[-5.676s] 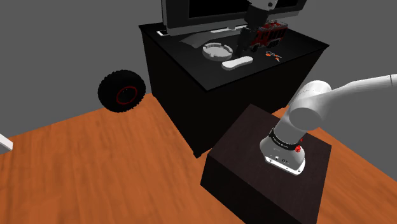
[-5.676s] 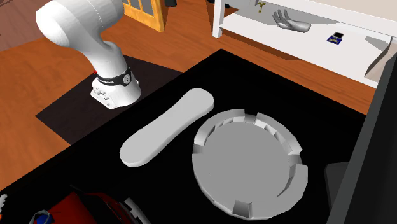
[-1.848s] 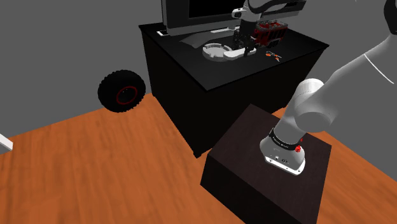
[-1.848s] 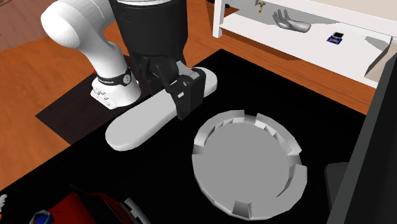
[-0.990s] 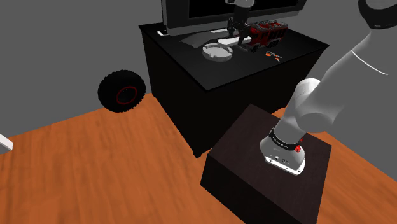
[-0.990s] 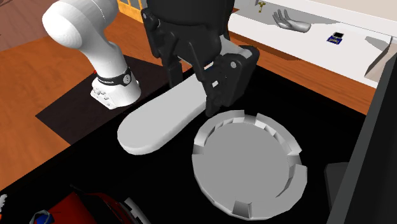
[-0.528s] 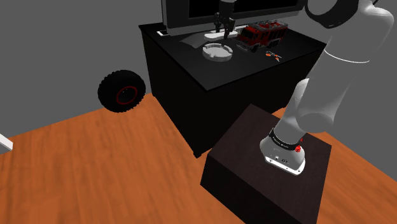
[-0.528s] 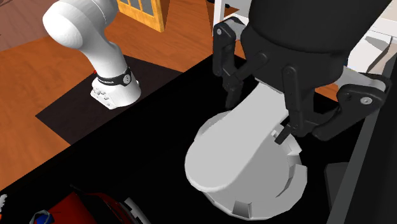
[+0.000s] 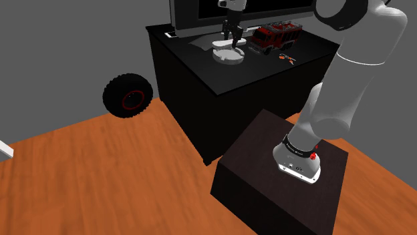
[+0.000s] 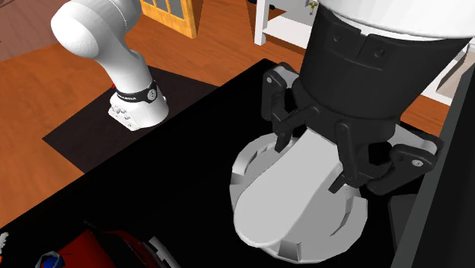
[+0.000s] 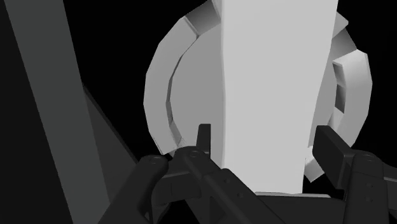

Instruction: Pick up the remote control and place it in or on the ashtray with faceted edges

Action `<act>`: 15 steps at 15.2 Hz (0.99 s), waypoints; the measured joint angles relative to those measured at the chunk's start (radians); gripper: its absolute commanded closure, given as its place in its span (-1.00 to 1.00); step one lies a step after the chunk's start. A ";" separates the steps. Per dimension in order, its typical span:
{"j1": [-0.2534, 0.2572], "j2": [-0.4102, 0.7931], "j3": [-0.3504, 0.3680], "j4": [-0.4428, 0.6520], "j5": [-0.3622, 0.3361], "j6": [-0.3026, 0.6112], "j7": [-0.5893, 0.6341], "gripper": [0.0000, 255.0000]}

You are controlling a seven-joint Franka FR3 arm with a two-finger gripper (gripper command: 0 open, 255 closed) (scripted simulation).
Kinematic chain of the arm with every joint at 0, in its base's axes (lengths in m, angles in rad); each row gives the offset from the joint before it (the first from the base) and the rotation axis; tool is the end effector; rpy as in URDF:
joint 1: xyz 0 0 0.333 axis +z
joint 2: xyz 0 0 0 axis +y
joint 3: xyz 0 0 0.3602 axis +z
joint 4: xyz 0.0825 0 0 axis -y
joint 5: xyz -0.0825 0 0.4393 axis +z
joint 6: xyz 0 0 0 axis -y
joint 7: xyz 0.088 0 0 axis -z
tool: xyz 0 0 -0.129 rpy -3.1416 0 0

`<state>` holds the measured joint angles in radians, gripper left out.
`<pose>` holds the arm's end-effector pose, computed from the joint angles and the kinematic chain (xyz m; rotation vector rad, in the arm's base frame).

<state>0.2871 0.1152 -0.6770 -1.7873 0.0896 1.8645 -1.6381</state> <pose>0.6050 -0.2238 0.4997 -2.5569 -1.7957 -0.0082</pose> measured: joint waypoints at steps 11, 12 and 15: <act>-0.003 0.026 0.002 -0.067 0.016 0.079 -0.013 1.00; -0.004 0.026 0.002 -0.067 0.016 0.079 -0.013 1.00; -0.004 0.026 0.002 -0.067 0.016 0.079 -0.013 -1.00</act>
<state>0.2835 0.1415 -0.6749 -1.8545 0.1058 1.9437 -1.6514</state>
